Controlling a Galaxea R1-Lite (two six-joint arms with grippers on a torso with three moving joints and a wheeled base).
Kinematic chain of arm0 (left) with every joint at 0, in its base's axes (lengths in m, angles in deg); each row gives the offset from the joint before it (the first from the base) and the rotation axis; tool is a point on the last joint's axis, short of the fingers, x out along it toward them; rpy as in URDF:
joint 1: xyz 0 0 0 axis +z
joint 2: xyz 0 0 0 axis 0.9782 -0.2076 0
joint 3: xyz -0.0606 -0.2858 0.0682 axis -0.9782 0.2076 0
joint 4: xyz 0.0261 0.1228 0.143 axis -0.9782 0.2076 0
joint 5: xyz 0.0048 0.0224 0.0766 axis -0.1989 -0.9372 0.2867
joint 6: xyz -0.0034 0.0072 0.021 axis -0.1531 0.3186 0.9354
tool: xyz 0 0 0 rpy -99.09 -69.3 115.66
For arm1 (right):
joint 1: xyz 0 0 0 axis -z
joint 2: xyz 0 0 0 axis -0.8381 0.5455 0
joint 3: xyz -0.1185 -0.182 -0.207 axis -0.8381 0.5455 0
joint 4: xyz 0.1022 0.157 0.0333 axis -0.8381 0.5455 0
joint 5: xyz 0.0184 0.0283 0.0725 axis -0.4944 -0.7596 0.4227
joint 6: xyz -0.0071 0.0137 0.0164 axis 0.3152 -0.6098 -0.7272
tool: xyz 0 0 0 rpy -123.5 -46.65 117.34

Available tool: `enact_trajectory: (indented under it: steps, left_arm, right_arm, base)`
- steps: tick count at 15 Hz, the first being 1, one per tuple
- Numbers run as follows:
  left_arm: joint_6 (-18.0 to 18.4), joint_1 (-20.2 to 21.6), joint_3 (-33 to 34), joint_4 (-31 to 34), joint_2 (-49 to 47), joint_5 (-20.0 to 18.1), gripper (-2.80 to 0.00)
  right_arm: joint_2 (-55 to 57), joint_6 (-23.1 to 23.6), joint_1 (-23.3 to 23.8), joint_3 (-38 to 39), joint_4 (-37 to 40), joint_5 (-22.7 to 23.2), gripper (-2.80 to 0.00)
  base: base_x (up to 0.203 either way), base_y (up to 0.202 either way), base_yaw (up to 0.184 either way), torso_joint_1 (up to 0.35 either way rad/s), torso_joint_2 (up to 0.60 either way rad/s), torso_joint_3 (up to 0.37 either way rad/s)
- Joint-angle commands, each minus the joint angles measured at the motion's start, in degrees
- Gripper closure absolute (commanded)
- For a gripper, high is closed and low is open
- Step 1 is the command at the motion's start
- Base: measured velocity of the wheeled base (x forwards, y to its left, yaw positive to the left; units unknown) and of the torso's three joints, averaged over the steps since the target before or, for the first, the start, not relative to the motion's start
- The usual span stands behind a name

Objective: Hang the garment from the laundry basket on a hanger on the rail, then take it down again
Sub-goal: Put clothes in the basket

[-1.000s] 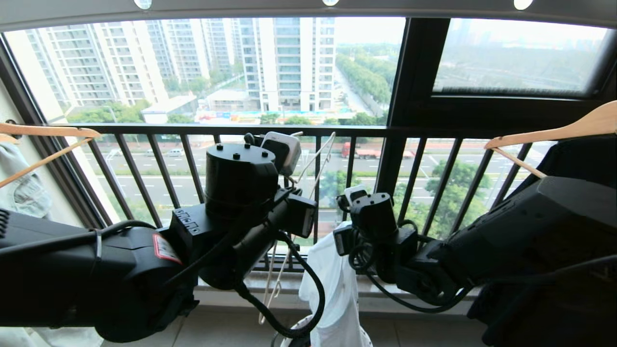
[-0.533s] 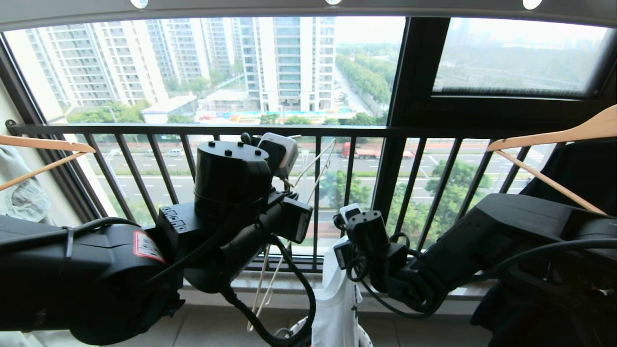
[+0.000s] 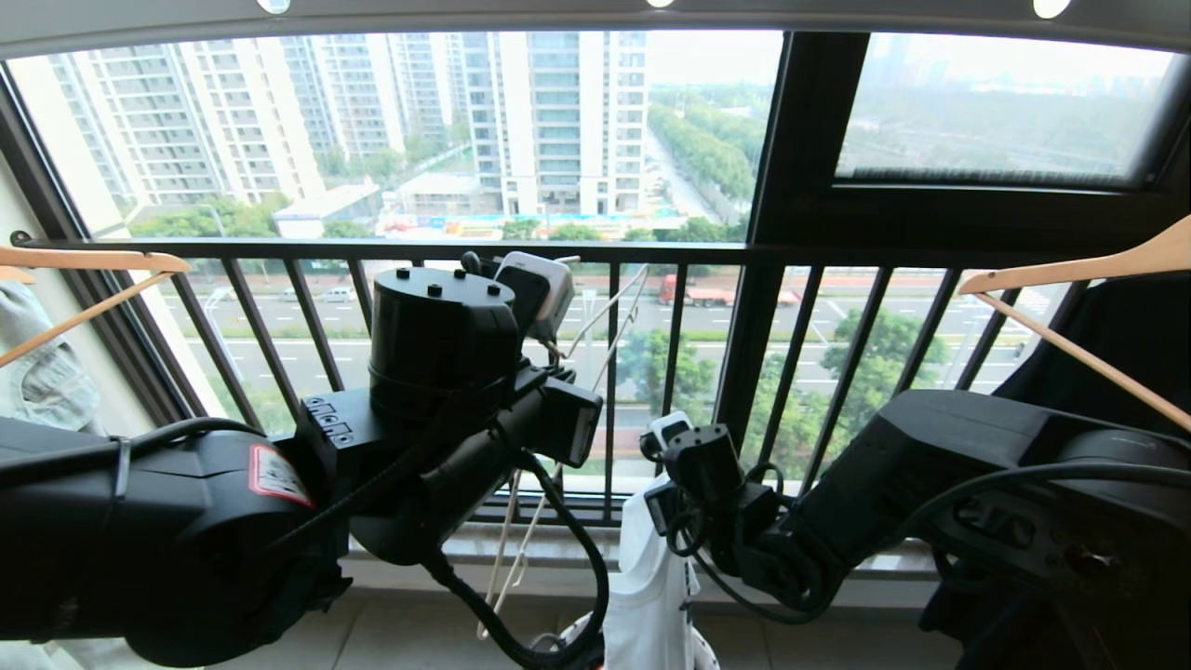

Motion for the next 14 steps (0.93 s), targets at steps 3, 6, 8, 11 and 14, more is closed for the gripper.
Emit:
enact_trajectory:
  steps: [3,6,8,11,14]
  left_arm:
    - [0.01,-0.02,0.00,-0.20,-0.16,0.18,0.00]
    - [0.01,-0.02,-0.02,-0.20,-0.33,0.18,0.00]
    - [0.01,-0.02,0.00,-0.20,-0.26,0.18,0.00]
    - [0.10,0.16,-0.26,-0.20,-0.18,0.18,0.00]
    - [0.10,0.59,-0.26,-0.11,0.18,0.09,0.00]
  right_arm:
    - [0.47,0.02,-0.05,-0.37,0.01,-0.09,-2.80]
    - [0.19,-0.07,-0.05,-0.73,0.36,0.63,-2.80]
    - [-0.90,-0.22,0.03,-1.43,4.25,1.80,-2.80]
    - [-3.32,-1.22,0.88,-6.29,16.27,4.76,-2.80]
    - [-2.63,0.14,1.64,-16.39,30.73,7.32,-2.80]
  base:
    - [0.000,0.000,0.000,0.000,0.00,0.000]
    - [0.000,0.000,0.000,0.000,0.00,0.000]
    - [0.000,0.000,0.000,0.000,0.00,0.000]
    - [0.000,0.000,0.000,0.000,0.00,0.000]
    - [0.000,0.000,0.000,0.000,0.00,0.000]
